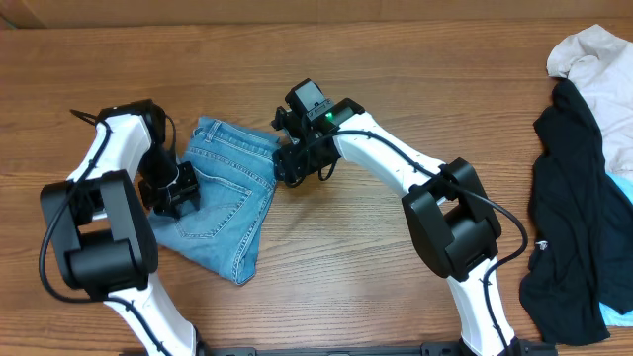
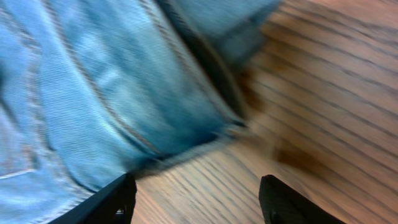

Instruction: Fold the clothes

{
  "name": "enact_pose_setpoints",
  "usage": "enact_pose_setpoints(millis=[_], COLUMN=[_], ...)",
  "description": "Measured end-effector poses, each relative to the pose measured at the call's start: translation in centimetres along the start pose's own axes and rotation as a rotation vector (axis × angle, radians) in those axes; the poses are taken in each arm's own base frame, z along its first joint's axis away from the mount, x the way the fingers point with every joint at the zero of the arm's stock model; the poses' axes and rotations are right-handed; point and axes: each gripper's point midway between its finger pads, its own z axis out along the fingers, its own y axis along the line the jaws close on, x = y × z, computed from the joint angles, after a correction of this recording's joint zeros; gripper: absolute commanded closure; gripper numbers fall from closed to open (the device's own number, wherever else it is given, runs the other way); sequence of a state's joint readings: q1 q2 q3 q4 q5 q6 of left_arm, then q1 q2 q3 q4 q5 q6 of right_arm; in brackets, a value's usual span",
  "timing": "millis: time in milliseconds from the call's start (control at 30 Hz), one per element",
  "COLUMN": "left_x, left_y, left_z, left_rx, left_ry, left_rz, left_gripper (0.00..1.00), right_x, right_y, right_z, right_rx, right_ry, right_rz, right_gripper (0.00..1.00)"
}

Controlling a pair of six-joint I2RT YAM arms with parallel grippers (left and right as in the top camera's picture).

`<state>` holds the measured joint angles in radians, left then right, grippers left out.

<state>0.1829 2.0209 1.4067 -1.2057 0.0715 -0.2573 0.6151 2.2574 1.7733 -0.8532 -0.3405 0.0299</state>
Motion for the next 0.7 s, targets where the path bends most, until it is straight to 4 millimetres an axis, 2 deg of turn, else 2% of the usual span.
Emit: enact_pose_setpoints(millis=[100, 167, 200, 300, 400, 467, 533, 700], left_x=[-1.6, -2.7, -3.3, -4.7, -5.9, -6.5, -7.0, -9.1], left_y=[-0.7, -1.3, -1.7, -2.6, -3.2, -3.4, -3.6, -4.3], left_z=[-2.5, -5.1, -6.8, -11.1, -13.1, -12.8, -11.4, -5.7], left_rx=[0.044, 0.079, 0.099, 0.142, 0.153, 0.147, 0.138, 0.136], left_ry=[-0.138, -0.26, -0.336, -0.522, -0.62, -0.627, -0.597, -0.488], left_rz=[0.017, 0.032, 0.052, 0.099, 0.157, 0.196, 0.223, 0.281], left_gripper=[0.39, 0.23, 0.2, 0.2, 0.18, 0.18, 0.18, 0.18], right_x=[0.1, 0.1, 0.0, 0.0, 0.0, 0.0, 0.1, 0.1], right_y=[-1.0, -1.6, -1.9, -2.5, -2.8, -2.9, -2.8, -2.8], right_z=[-0.2, -0.4, -0.5, -0.7, -0.7, -0.8, -0.8, -0.8], right_rx=[0.027, 0.038, 0.041, 0.047, 0.051, 0.054, 0.054, 0.054], right_ry=[0.002, 0.002, 0.001, -0.001, -0.002, -0.002, 0.0, 0.0], right_rz=[0.014, 0.025, 0.032, 0.052, 0.064, 0.067, 0.07, 0.071], right_gripper=[0.3, 0.3, 0.3, 0.3, 0.3, 0.3, 0.3, 0.29])
